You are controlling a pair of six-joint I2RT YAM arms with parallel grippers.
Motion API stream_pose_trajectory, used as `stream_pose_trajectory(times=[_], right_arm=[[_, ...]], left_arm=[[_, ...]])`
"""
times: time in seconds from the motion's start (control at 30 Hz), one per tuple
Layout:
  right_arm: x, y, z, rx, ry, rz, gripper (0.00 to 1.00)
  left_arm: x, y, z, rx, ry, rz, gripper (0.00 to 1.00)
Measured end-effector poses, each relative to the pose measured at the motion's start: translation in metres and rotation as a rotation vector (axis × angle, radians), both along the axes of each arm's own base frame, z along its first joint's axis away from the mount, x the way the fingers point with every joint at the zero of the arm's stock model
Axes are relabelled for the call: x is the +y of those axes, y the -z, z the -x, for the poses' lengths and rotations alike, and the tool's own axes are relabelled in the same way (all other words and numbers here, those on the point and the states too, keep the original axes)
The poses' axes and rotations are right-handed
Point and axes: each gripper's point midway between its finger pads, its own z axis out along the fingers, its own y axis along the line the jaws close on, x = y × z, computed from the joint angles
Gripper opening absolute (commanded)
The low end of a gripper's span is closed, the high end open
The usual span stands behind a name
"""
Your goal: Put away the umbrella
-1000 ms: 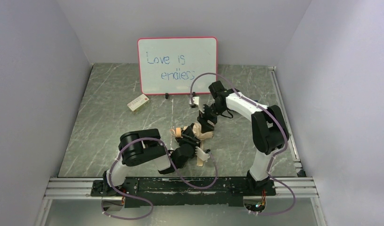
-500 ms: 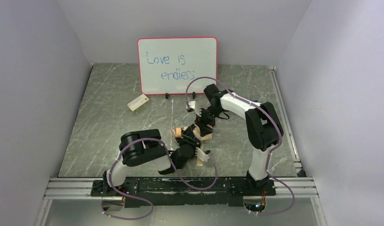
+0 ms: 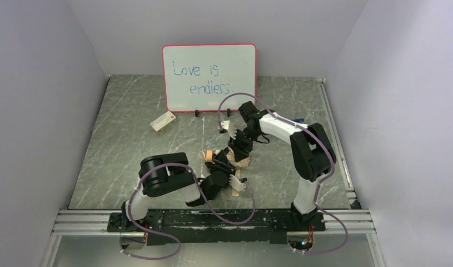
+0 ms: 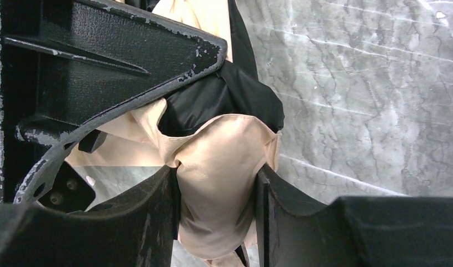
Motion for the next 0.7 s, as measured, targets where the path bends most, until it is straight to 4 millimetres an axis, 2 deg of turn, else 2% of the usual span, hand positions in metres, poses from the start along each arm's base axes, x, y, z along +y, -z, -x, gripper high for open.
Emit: stream_pose_trajectory(times=[0.03,0.07,0.1,0.13,0.23,0.37,0.47,0.57,0.63,0.7], right_arm=[[0.001,0.0,0.001,-0.006,0.004,0.0,0.22],[0.002,0.0,0.002,-0.015,0.01,-0.002,0.22],[0.003,0.0,0.004,-0.024,0.016,-0.005,0.22],[0.004,0.0,0.005,-0.029,0.019,-0.006,0.22],[0.004,-0.001,0.006,-0.068,0.034,-0.002,0.22],[0.004,0.0,0.003,-0.102,0.054,0.009,0.22],[0.004,0.0,0.002,-0.112,0.064,0.015,0.22],[0.004,0.0,0.002,-0.129,0.07,0.022,0.21],[0.003,0.0,0.002,-0.151,0.071,0.023,0.22],[0.003,-0.001,0.002,-0.182,0.072,0.02,0.22]], left_arm=[[0.001,0.0,0.001,0.005,0.0,0.0,0.47],[0.002,0.0,0.001,0.01,-0.001,-0.002,0.69],[0.004,-0.001,0.003,0.019,-0.001,-0.009,0.8],[0.005,-0.003,0.004,0.026,0.002,-0.015,0.84],[0.006,-0.024,0.01,0.048,-0.003,0.019,0.88],[0.009,-0.04,0.037,0.131,0.015,0.073,0.86],[0.004,-0.073,0.06,0.217,0.051,0.22,0.78],[0.002,-0.105,0.082,0.339,0.113,0.391,0.77],[0.008,-0.13,0.092,0.404,0.139,0.52,0.77],[0.024,-0.158,0.1,0.446,0.158,0.667,0.77]])
